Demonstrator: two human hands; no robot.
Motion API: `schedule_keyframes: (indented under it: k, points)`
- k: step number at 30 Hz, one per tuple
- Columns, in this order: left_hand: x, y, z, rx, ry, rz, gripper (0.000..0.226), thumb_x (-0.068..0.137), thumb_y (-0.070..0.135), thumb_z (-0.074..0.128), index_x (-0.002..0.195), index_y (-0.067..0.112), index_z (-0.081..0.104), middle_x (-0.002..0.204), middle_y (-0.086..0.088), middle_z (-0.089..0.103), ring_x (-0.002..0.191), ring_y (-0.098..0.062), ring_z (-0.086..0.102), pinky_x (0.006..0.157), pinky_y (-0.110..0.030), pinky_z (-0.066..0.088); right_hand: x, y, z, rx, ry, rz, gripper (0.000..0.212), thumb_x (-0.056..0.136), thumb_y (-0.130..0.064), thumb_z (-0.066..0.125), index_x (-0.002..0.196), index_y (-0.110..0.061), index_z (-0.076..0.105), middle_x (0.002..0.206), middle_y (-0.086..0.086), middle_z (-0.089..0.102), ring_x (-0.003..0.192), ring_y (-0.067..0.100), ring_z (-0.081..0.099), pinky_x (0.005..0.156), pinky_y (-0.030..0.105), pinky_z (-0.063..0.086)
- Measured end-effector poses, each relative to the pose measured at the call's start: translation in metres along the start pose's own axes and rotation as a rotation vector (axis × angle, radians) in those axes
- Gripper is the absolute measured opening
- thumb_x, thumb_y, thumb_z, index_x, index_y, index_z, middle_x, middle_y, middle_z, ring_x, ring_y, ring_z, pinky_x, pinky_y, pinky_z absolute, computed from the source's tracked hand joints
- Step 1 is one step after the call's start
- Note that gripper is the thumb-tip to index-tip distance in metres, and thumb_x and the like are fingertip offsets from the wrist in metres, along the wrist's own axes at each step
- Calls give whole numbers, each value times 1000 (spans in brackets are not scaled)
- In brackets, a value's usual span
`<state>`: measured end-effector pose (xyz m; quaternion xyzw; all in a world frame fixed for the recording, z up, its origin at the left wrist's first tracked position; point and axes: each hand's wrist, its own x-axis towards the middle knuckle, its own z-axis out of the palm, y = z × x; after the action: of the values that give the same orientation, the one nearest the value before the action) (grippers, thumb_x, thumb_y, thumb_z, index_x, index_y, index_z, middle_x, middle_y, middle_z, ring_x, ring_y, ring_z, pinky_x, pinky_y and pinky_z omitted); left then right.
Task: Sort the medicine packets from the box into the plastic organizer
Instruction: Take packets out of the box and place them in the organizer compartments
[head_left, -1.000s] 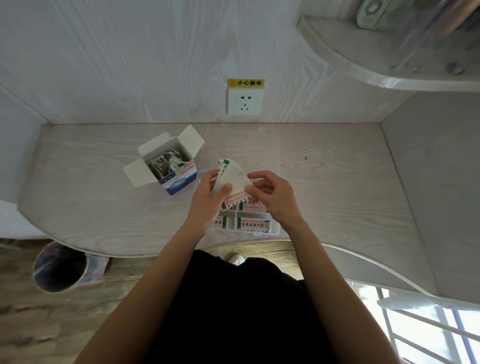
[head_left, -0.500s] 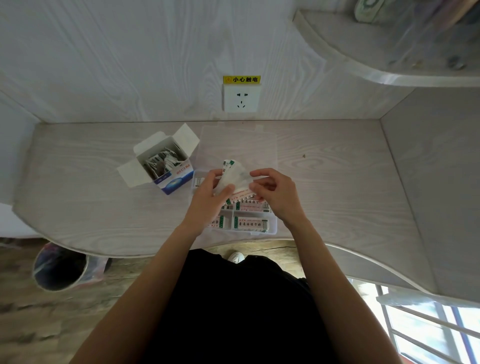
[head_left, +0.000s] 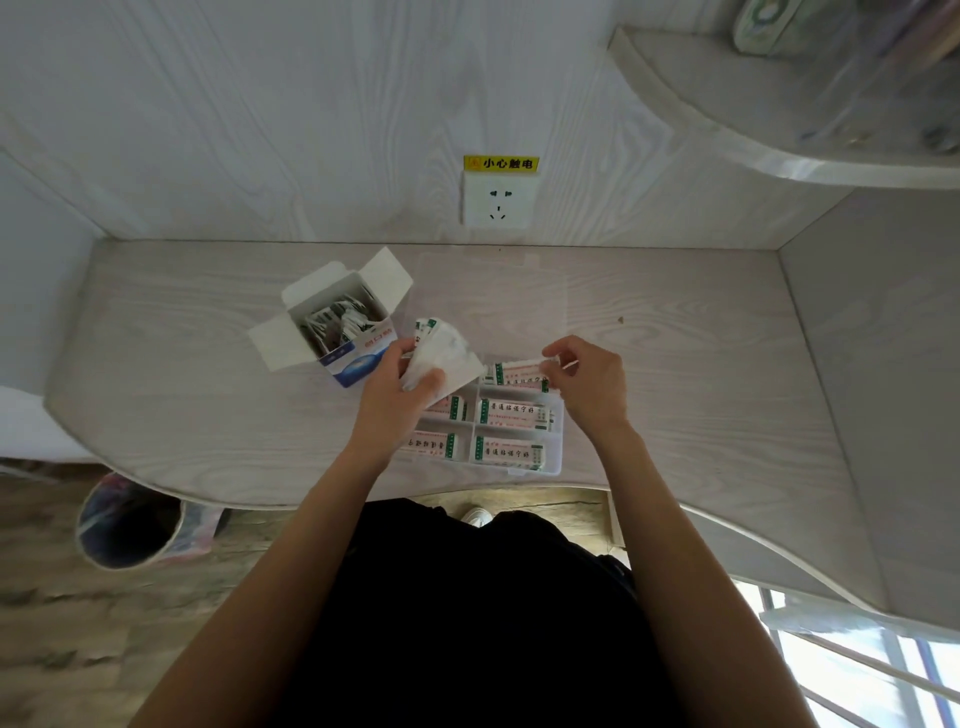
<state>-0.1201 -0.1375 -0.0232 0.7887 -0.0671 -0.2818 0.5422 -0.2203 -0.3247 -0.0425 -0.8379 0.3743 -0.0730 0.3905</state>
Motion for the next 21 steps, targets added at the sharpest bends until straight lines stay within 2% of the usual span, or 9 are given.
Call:
schedule_keyframes:
  k: [2,6,8,9,11,13,16,18,21]
  points:
    - [0,1,0,-3,0,2,38,86,13,61,121,19,47,106,2,56,93,-12,56,87,-36,51,3,-7,4,-155,-13,-41,7,85,-21,66,91,-19,69,86,-5,67,74,10,59,68,23,46]
    - [-1,4,2,-23,-23,22,36,86,13,61,118,21,46,103,6,56,90,-7,57,78,-25,53,4,-18,7,-526,-74,-148,16,92,-32,56,97,-26,70,98,-8,66,87,14,61,66,24,34]
    - [-2,4,4,-42,-42,20,34,87,12,61,116,22,46,103,7,55,89,-4,56,71,-19,53,4,-19,6,-614,-89,-188,21,95,-33,50,101,-27,70,100,-8,66,88,14,61,66,24,33]
    - [-2,4,5,-57,-50,14,35,87,11,62,117,21,46,105,6,55,91,-6,56,72,-21,54,2,-19,5,-607,-69,-207,22,96,-32,49,101,-27,70,100,-7,66,86,14,62,65,24,34]
    - [-2,3,7,-84,-66,-1,36,86,12,63,117,21,46,109,3,56,96,-11,58,77,-28,55,-4,-19,5,-438,23,-241,24,95,-33,50,98,-22,71,95,-5,68,79,14,62,64,25,39]
    - [-1,4,9,-111,-82,-10,34,86,12,63,115,22,46,105,6,57,93,-7,58,73,-23,55,-12,-25,6,-79,46,-196,26,95,-35,51,98,-18,71,88,-3,70,66,10,61,63,27,48]
    - [-3,9,14,-157,-113,-1,32,87,8,61,112,22,46,99,13,56,88,-2,57,63,-14,53,-22,-36,9,377,-178,-1,24,92,-30,57,111,-17,64,88,2,69,55,11,64,54,24,54]
    - [-4,12,19,-181,-149,-2,29,89,9,59,112,22,47,98,13,55,86,-2,58,61,-13,52,-24,-36,12,496,-237,49,26,88,-22,64,113,-14,60,87,7,68,58,15,66,55,26,56]
    - [-7,14,22,-217,-173,-22,16,96,21,49,111,22,50,97,10,58,85,-5,59,61,-13,52,-23,-35,15,560,-204,79,21,85,-14,68,105,-10,61,85,8,67,59,16,66,56,26,55]
